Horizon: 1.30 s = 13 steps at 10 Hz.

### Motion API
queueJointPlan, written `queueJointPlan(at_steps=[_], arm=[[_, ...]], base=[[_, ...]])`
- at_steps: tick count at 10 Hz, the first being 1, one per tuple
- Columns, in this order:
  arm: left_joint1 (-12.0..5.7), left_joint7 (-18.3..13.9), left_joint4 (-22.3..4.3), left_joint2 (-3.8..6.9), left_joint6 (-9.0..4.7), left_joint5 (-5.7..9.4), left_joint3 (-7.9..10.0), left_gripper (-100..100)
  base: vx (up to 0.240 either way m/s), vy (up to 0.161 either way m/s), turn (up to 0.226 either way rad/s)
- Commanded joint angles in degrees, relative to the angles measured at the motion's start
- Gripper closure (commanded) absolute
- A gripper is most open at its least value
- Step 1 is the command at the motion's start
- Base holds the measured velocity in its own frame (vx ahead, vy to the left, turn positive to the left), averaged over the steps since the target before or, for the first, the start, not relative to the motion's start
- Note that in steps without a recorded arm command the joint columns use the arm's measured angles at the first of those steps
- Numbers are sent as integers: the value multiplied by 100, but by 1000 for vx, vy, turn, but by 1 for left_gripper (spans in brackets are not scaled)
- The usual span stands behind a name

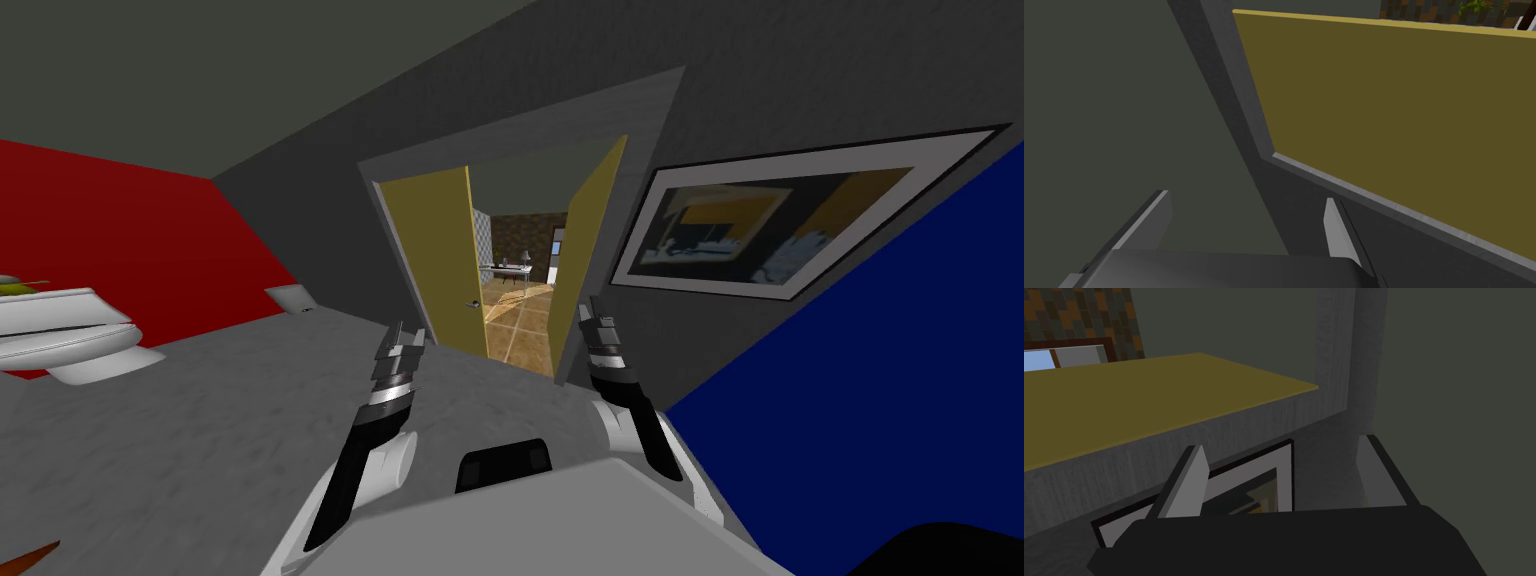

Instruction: Push the door open

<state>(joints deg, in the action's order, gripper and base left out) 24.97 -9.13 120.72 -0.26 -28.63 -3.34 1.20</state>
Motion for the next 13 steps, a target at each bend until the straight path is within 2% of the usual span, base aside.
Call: queueJointPlan(at_steps=[1, 6, 13], arm=[[-71, 2, -206, 42, -60, 1, -34, -100], [-377, 13, -953, 162, -210, -7, -164, -100], [-918, 33, -2208, 312, -475, -20, -395, -100]], base=[[91, 52, -9], [86, 49, -11], [102, 67, -14]])
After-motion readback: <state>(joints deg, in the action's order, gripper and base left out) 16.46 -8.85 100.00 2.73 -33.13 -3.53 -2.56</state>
